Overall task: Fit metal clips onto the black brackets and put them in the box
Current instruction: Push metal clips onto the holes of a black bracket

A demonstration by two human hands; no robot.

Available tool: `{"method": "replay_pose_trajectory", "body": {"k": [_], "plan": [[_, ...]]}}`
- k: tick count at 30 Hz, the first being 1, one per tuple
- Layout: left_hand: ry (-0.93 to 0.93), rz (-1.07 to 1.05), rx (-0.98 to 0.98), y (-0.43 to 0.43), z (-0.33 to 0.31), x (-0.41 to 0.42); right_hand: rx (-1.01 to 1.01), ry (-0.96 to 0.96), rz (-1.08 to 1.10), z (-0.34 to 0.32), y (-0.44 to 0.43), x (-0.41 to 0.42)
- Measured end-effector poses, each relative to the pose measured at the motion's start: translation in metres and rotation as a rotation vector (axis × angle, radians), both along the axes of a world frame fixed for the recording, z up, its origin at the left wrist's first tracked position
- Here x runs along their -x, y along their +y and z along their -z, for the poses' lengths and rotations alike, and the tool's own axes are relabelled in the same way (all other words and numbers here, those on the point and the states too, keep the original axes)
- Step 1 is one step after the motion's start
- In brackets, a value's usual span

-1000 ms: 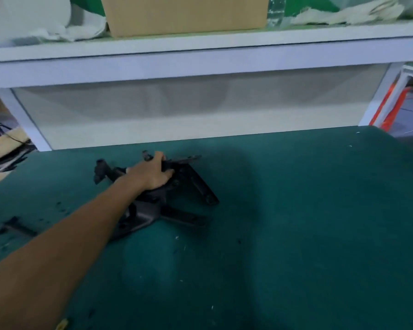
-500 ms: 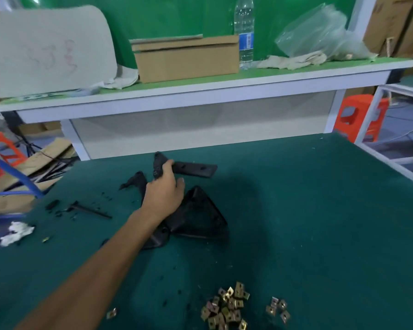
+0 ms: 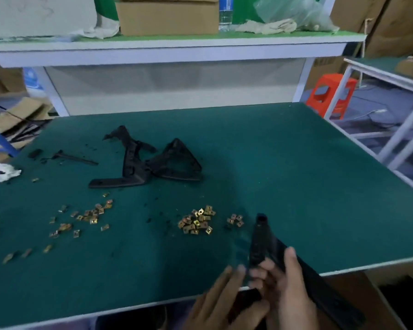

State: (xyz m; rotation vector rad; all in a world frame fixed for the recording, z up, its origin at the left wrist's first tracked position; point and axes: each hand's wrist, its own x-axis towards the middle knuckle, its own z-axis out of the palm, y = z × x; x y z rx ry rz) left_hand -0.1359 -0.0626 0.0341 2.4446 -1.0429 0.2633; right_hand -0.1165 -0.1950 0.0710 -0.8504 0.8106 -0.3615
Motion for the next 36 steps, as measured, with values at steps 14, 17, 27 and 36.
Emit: {"method": "replay_pose_trajectory", "body": {"k": [14, 17, 27, 36], "plan": [[0.027, -0.249, -0.130, -0.061, 0.014, -0.152, 0.294, -0.003, -0.090, 0.041, -0.053, -0.015], [0.055, -0.269, -0.131, -0.056, 0.021, -0.161, 0.271, 0.032, -0.107, 0.045, -0.052, -0.013], [0.445, -0.378, 0.530, -0.013, -0.011, -0.145, 0.239, -0.156, -0.135, 0.036, -0.016, -0.041], [0.882, -0.338, 1.020, 0.031, 0.013, -0.092, -0.071, -0.340, -0.365, 0.047, 0.022, -0.056]]}}
